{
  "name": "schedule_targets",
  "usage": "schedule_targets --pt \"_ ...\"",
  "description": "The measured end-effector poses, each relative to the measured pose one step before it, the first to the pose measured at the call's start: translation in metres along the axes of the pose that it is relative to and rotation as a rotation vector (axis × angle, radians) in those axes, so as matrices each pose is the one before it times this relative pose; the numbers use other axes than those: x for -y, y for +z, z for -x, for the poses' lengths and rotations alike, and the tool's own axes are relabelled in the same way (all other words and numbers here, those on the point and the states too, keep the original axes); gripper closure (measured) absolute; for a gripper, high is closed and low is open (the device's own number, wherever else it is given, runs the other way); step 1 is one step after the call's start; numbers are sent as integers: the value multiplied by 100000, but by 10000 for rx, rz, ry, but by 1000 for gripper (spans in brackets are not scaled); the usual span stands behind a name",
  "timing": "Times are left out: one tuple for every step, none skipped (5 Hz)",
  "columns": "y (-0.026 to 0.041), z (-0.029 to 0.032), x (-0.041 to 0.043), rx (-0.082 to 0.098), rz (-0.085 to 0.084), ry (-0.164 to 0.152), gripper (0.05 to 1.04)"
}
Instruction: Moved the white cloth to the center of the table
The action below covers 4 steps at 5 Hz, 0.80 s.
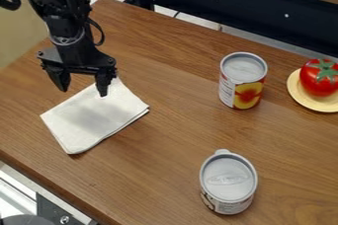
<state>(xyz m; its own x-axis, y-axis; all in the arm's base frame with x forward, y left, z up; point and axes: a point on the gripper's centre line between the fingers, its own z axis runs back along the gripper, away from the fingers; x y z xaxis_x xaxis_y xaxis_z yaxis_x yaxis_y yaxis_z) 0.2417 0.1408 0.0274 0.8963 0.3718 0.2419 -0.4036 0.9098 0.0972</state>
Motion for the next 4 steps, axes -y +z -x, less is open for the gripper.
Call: schedule_targets --pt "-546 545 69 -289 11 -17 86" --pt "125 48 -429 -268 -314 -150 86" --pt "-294 -271 -302 -114 183 -242 137" --pt "-742 -550 -62 -359 197 -37 400"
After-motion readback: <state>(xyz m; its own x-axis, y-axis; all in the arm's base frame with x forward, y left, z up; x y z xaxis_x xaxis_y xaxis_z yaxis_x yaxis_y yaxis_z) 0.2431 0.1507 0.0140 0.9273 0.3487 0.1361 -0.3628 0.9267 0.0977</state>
